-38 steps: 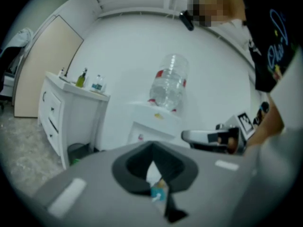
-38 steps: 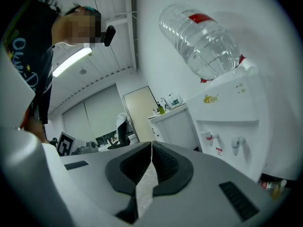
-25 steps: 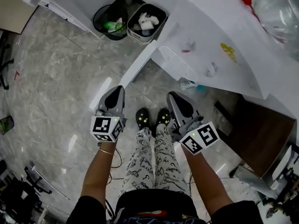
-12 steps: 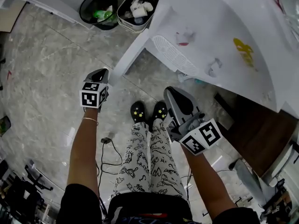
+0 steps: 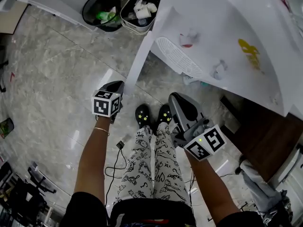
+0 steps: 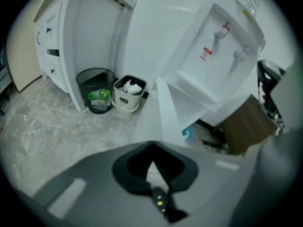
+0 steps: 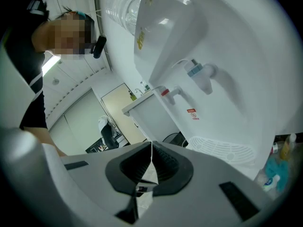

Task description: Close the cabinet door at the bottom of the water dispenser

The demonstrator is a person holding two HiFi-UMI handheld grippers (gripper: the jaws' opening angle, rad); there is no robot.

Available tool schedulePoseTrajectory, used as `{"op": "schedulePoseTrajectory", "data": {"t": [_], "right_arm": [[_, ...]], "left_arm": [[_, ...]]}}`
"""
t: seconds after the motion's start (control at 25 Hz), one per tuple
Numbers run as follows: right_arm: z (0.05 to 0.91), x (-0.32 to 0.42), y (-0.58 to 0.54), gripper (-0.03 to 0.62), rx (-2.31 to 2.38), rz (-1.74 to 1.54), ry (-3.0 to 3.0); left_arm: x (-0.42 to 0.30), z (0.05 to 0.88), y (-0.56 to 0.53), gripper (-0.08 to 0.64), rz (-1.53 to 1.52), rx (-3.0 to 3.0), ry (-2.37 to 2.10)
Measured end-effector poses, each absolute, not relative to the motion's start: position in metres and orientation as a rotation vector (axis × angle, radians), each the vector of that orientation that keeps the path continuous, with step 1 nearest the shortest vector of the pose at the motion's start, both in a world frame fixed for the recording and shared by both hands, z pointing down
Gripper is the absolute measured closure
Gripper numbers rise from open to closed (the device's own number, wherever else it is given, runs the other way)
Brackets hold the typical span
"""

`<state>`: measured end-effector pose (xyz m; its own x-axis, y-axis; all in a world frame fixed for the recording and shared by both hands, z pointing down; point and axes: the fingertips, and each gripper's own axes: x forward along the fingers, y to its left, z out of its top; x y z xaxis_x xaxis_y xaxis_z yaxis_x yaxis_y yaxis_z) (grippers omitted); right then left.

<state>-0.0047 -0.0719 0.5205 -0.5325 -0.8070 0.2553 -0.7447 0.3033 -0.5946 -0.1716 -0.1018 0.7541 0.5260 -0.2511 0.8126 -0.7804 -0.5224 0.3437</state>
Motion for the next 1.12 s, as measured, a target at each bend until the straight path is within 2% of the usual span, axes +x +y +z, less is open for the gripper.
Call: {"op": "schedulePoseTrajectory", "data": {"t": [0.4,0.72,1.12], "right_arm": [[0.509,0.028,-0.067,0.575,-1.509,-0.993,2.410],[0.505,0.075,-0.043,0.575,-1.606,-1.008,2.322],[0.503,0.112,-0.031,0.575,-1.671,-0.978,2.265]], "left_arm": [[-0.065,0.756,-0.065,0.563,0.687,1.970,-0.730],[0.021,0.750,-0.067,0.563,0.707,2.008,-0.584],[0.100,0.737,-0.096,0.563,0.353,1.826,-0.579]]}}
